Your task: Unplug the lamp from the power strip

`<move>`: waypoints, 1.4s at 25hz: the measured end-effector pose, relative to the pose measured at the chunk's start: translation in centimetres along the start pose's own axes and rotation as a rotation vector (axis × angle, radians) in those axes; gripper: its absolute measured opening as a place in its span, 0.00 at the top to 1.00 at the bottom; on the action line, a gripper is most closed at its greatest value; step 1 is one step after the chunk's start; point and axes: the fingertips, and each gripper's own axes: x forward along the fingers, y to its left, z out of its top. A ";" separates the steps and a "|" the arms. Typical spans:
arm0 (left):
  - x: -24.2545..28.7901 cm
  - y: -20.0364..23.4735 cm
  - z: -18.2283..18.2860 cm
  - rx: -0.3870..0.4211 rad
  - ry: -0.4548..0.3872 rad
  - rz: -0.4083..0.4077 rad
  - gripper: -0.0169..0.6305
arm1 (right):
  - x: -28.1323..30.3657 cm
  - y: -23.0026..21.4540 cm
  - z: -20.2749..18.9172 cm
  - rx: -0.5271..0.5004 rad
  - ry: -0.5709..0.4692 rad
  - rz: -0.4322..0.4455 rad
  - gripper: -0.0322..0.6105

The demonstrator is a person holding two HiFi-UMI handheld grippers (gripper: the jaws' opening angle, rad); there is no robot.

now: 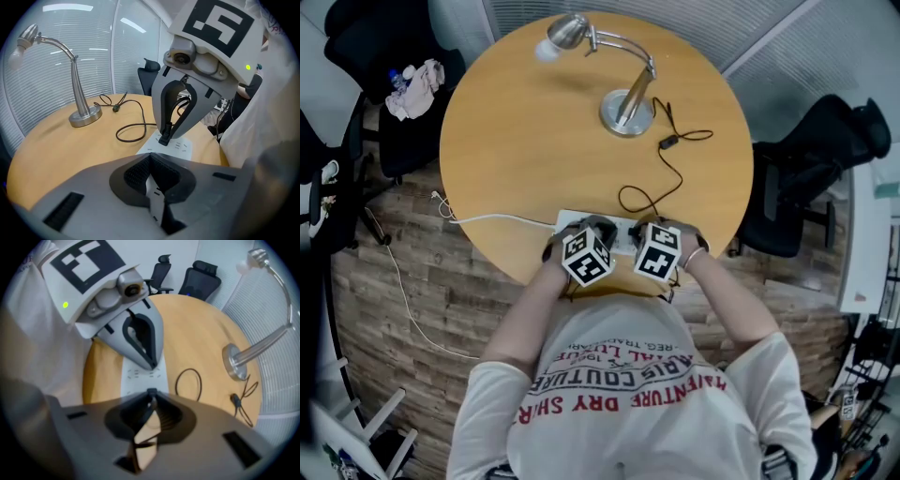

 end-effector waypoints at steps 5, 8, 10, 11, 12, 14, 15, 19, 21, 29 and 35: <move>0.3 0.2 0.1 0.011 0.003 0.022 0.93 | -0.1 -0.1 -0.1 -0.008 0.005 -0.009 0.84; 0.3 0.2 -0.1 0.022 0.012 0.025 0.93 | -3.3 -0.8 1.4 0.044 -0.089 0.010 0.84; 0.3 0.2 -0.2 0.023 0.016 0.027 0.93 | -6.0 -2.0 2.3 0.051 -0.110 0.005 0.84; 0.2 0.3 -0.2 0.023 0.017 0.030 0.93 | -6.8 -2.6 2.5 0.041 -0.104 -0.002 0.84; 0.2 0.3 -0.2 0.023 0.018 0.033 0.93 | -7.3 -2.9 2.6 0.033 -0.099 -0.008 0.84; 0.2 0.2 -0.1 0.027 0.017 0.039 0.93 | -7.7 -2.9 2.5 0.034 -0.100 -0.018 0.84; 0.3 0.2 -0.1 0.030 0.016 0.041 0.93 | -7.6 -2.8 2.4 0.041 -0.104 -0.020 0.84; 0.3 0.2 -0.1 0.048 0.009 0.057 0.93 | -7.7 -2.1 2.4 0.085 -0.159 -0.043 0.84; 0.2 0.1 -0.2 0.062 0.003 0.070 0.93 | -8.4 -2.2 2.8 0.136 -0.231 -0.064 0.84; -1.4 0.6 -0.1 0.065 -0.031 0.132 0.93 | -13.3 -3.7 3.6 0.438 -0.593 -0.209 0.84; -6.5 2.7 3.5 -0.067 -0.196 0.199 0.93 | -17.4 -4.8 3.4 0.596 -0.822 -0.326 0.84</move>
